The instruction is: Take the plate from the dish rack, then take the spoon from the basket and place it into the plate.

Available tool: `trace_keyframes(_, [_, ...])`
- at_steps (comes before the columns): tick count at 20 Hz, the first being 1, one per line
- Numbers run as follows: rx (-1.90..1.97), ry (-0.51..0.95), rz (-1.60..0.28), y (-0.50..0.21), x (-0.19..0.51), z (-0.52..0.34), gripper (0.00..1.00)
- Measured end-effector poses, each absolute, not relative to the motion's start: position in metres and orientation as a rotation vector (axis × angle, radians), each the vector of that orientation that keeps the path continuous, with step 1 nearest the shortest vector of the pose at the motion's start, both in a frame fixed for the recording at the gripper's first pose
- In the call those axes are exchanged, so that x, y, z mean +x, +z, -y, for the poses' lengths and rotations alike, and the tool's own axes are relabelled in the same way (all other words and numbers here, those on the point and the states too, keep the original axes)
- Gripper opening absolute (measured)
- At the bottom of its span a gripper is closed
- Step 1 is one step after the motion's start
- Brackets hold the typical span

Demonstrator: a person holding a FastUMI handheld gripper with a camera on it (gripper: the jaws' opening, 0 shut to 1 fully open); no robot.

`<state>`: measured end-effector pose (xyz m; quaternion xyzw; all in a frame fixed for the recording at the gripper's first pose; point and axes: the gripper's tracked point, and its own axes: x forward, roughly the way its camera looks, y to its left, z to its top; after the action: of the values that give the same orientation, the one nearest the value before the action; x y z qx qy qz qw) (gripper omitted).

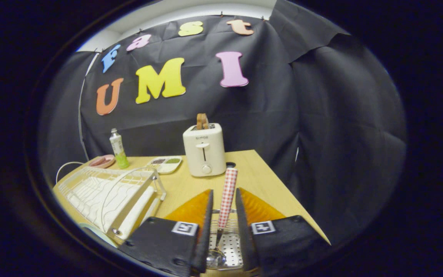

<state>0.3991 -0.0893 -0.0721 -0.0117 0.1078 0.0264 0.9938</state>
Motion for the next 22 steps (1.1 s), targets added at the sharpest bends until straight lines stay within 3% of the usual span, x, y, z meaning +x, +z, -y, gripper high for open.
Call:
trace_keyframes(2, [0.014,0.047,-0.213,-0.066,0.406,0.089,0.21])
trace_keyframes(8, [0.033,0.061,-0.193,-0.059,0.396,0.076,0.16])
trace_keyframes(22, [0.001,0.005,-0.002,0.033,0.332,0.053,0.16])
